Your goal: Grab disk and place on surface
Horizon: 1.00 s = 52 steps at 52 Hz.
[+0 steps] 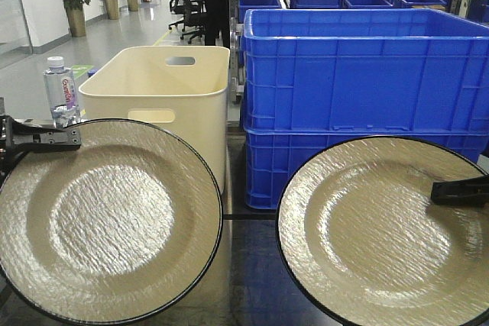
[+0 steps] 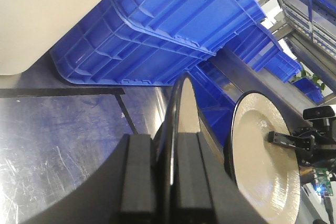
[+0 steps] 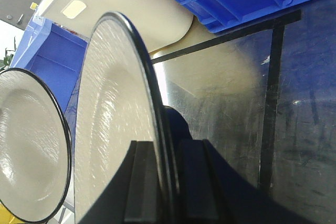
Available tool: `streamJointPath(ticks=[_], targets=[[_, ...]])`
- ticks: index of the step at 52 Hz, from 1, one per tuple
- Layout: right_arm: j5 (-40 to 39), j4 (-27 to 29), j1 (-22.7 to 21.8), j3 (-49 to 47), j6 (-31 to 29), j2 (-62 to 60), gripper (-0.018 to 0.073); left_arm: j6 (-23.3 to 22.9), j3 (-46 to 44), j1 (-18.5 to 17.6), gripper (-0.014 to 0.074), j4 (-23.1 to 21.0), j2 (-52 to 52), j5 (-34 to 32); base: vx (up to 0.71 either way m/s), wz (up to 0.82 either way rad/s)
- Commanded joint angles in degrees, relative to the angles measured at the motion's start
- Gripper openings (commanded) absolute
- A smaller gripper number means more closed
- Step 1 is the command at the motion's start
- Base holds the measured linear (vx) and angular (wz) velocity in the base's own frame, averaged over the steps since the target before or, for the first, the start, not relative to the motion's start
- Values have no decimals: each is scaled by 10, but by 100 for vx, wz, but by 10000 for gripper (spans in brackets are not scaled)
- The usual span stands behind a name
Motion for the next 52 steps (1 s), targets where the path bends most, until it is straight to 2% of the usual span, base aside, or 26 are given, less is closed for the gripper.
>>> streamJointPath(ticks=[1,36,41,45,48,52], targets=[[2,75,-1,-20,2,-19,-9,-9,-19,-1,-8,-88,-28,27,0,0],[-11,76,-1,-20,1,-19,-9,-9,-19,-1,-8,-89,-28,30,0,0],[-29,76,-1,-20,-27,-18,-9,20,-19,-1,-8,-69,-27,35,0,0],[-49,77,7,-20,-40,-13,-9,36,-19,-2,-8,-25,-23,35,0,0],[-59,76,24,-20,-43,-5,-9,34,-19,-8,-8,-10,-17,27,0,0],[-70,75,68,-20,-54,17,-9,34,-19,-21,-8,-7,-4,13,0,0]])
